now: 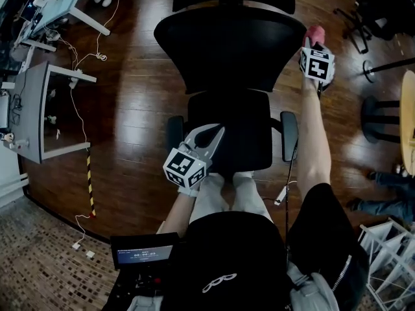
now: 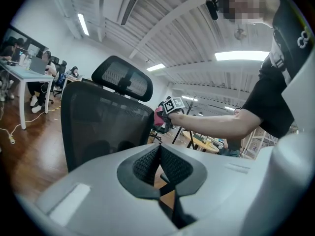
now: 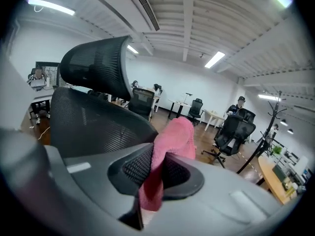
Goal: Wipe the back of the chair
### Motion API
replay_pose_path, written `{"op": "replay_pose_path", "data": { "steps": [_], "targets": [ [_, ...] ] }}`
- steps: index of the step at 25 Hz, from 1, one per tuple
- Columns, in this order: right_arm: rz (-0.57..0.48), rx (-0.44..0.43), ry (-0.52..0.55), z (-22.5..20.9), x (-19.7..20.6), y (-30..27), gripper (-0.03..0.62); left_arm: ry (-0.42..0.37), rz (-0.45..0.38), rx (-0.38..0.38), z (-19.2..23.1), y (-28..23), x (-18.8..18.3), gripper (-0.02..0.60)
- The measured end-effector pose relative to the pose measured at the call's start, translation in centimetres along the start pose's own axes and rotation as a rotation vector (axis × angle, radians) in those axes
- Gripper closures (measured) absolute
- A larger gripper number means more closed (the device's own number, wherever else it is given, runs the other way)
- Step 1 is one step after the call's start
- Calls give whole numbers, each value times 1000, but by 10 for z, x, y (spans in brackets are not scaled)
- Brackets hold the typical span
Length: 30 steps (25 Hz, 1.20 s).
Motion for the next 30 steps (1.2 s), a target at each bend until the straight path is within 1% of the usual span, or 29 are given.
{"op": "replay_pose_path", "data": {
  "steps": [7, 14, 30],
  "targets": [
    [-24, -117, 83, 77, -29, -42, 553, 19, -11, -28, 24, 13, 1, 588],
    [-42, -223, 151, 157, -60, -68, 554, 41, -31, -70, 47, 37, 0, 588],
    [-83, -409, 280, 302, -103, -100, 553, 87, -60, -140, 89, 73, 6, 588]
  ]
}}
Point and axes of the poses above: the fingertips, and each gripper's own axes: y backward along the fingers, z to its left, x out of its underside, the point moved 4 cm from there along y, backward along the fingers, and after that the axes turned 14 degrees about -x, right-handed, at the moved point
